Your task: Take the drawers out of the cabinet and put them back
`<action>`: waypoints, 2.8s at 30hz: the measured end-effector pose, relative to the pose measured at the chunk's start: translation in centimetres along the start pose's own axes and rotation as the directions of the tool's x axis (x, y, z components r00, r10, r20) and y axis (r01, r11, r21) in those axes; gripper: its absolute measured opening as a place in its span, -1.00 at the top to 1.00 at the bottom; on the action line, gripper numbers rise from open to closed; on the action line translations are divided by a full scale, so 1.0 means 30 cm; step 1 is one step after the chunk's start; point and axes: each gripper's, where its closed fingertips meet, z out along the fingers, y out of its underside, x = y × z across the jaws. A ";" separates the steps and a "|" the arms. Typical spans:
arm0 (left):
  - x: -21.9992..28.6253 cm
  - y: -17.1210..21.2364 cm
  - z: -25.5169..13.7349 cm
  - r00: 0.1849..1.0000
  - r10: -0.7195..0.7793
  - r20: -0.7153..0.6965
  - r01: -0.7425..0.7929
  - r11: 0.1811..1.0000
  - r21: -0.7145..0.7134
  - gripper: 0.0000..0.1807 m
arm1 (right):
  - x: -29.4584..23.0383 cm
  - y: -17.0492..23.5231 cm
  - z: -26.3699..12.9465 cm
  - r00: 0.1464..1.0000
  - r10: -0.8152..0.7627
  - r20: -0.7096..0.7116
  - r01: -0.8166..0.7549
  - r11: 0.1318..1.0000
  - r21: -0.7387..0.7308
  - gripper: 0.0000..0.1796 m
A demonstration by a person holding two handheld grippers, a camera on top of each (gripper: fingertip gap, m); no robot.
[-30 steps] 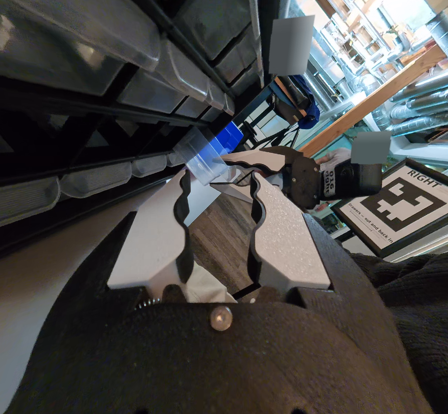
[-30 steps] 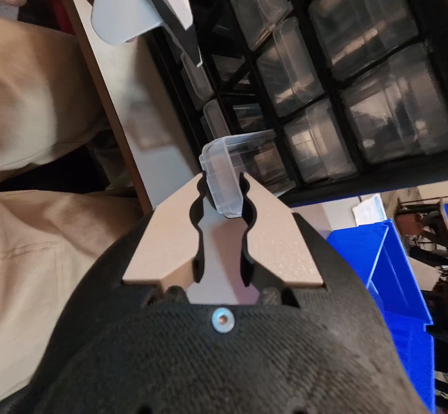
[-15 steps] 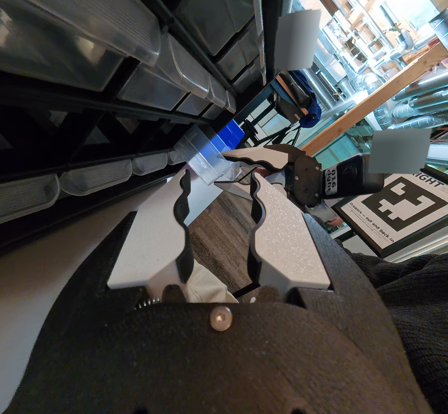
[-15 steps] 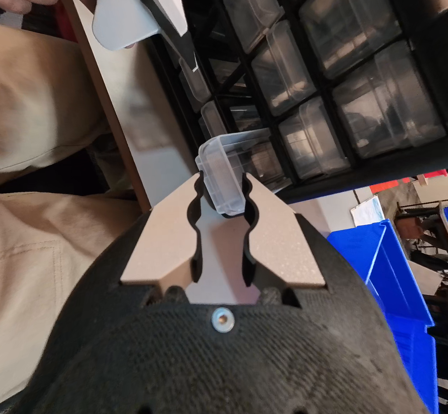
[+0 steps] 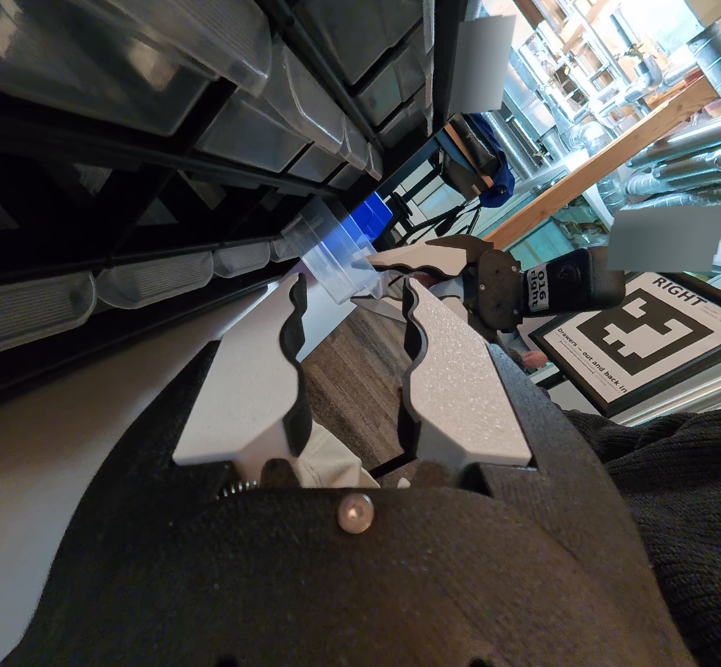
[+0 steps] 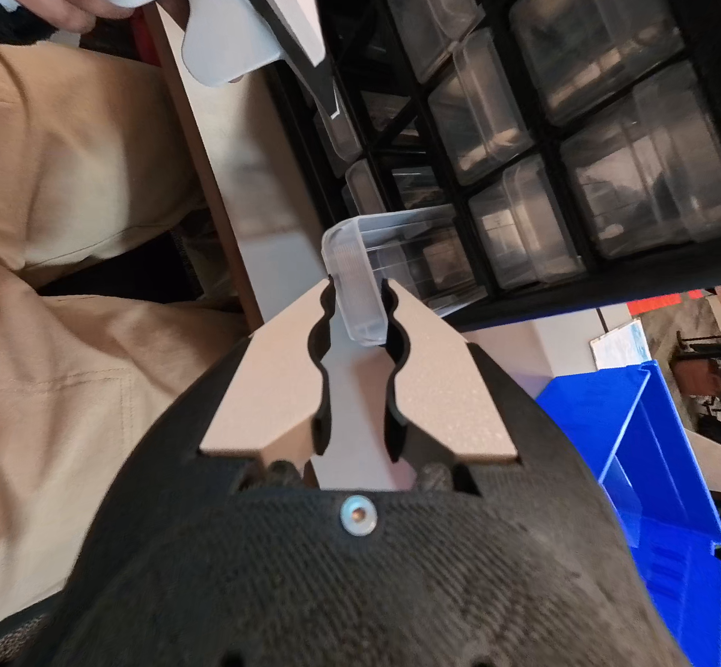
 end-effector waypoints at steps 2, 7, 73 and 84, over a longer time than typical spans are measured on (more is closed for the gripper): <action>0.000 0.000 0.000 1.000 0.000 0.000 0.000 1.000 -0.001 0.49 | -0.005 0.000 -0.003 1.000 -0.006 0.008 0.006 1.000 0.000 0.76; 0.001 0.000 0.000 1.000 -0.001 0.000 0.001 1.000 0.000 0.49 | -0.024 0.002 -0.016 0.999 -0.031 0.035 0.031 1.000 0.004 0.77; -0.011 0.010 0.004 1.000 -0.023 -0.001 0.023 1.000 -0.008 0.49 | -0.112 -0.187 -0.288 0.647 0.317 0.694 -0.603 0.770 0.211 0.84; -0.003 0.014 0.004 1.000 -0.019 -0.006 0.018 1.000 -0.022 0.52 | -0.151 -0.271 -0.419 0.637 0.132 0.759 -0.556 0.760 0.335 0.84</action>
